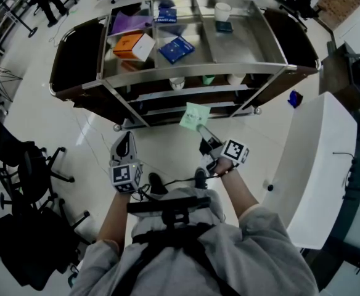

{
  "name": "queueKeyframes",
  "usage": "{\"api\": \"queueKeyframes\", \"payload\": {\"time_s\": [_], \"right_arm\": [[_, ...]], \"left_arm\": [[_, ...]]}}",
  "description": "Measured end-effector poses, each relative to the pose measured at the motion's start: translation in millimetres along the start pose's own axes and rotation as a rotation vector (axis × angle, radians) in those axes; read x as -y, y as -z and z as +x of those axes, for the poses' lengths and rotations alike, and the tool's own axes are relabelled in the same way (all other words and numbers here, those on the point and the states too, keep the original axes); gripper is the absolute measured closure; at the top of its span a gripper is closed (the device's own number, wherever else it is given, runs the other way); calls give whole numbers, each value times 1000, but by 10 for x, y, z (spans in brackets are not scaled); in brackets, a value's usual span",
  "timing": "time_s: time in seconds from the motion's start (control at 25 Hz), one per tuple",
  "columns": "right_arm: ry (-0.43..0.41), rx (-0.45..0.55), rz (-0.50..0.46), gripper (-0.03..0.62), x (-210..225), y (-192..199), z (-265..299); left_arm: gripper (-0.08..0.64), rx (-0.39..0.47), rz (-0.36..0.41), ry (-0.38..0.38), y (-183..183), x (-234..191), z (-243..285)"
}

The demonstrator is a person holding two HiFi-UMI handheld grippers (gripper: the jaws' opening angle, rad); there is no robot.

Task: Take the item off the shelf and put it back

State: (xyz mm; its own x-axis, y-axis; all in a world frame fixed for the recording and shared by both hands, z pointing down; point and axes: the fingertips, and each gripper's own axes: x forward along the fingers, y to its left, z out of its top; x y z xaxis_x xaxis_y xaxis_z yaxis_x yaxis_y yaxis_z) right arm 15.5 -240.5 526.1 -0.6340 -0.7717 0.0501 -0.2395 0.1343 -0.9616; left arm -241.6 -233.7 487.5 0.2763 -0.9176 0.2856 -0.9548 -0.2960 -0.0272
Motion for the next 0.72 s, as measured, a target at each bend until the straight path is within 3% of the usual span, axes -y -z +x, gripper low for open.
{"api": "queueKeyframes", "payload": {"time_s": [0.08, 0.32, 0.44, 0.56, 0.64, 0.72], "right_arm": [[2, -8, -9, 583, 12, 9, 11], [110, -52, -60, 583, 216, 64, 51], [27, -63, -7, 583, 119, 156, 255], [100, -91, -31, 583, 274, 230, 380], [73, -99, -23, 583, 273, 291, 547], [110, -113, -31, 583, 366, 358, 685]], "left_arm": [[555, 0, 2, -2, 2, 8, -11], [555, -13, 1, -9, 51, -17, -24], [555, -26, -2, -15, 65, -65, -8], [555, -29, -1, -14, 129, -123, 34], [555, -36, 4, -17, 171, -170, 69], [555, -45, 9, -19, 206, -225, 108]]}}
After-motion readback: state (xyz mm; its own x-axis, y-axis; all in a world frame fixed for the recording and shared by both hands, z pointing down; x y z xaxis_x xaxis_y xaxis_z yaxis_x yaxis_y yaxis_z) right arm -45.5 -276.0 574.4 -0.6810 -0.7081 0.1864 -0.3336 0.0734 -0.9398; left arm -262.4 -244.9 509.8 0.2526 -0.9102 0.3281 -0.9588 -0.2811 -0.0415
